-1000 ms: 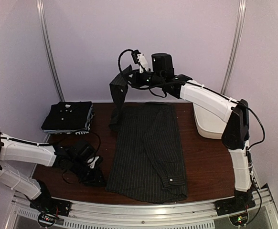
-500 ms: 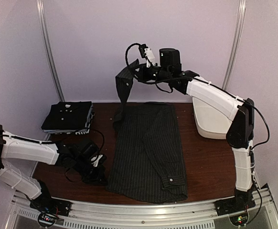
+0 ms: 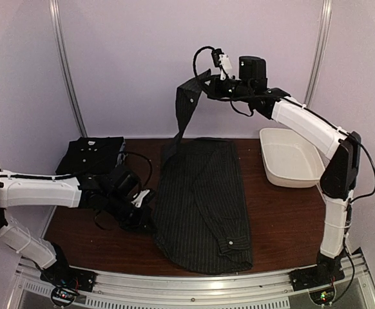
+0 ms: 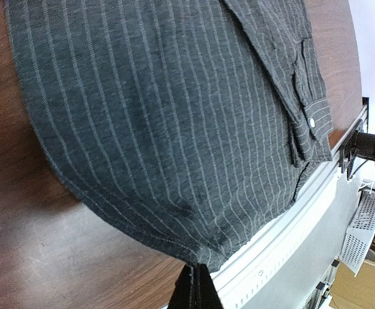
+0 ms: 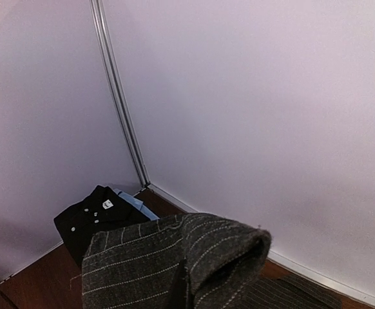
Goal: Fold and stack the long sleeve shirts
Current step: Fold the 1/3-folded shirt at the center of the board, then adjust the rectangle-folded shirt at the center of the board.
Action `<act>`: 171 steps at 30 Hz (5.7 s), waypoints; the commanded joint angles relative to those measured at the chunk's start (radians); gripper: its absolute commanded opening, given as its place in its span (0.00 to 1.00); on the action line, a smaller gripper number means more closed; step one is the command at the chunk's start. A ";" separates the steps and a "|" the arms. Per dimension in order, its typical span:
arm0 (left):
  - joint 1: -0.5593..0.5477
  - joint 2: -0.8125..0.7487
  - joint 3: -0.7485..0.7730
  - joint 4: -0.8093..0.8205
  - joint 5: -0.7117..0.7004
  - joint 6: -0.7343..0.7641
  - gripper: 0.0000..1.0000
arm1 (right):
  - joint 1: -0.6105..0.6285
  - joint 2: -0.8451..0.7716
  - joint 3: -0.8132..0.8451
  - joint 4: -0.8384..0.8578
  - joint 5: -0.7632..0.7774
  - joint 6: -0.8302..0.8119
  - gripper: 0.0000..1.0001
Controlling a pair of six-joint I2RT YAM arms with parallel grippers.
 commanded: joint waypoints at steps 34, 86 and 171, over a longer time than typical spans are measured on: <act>-0.158 0.527 0.488 -0.087 0.363 0.375 0.00 | -0.367 -0.323 -0.391 0.148 -0.030 0.101 0.00; 0.163 0.430 0.514 0.161 0.213 0.145 0.23 | -0.106 -0.413 -0.822 -0.214 -0.315 -0.117 0.00; 0.132 0.757 0.683 0.150 0.064 0.220 0.33 | -0.004 -0.382 -1.477 0.548 -0.183 0.681 0.57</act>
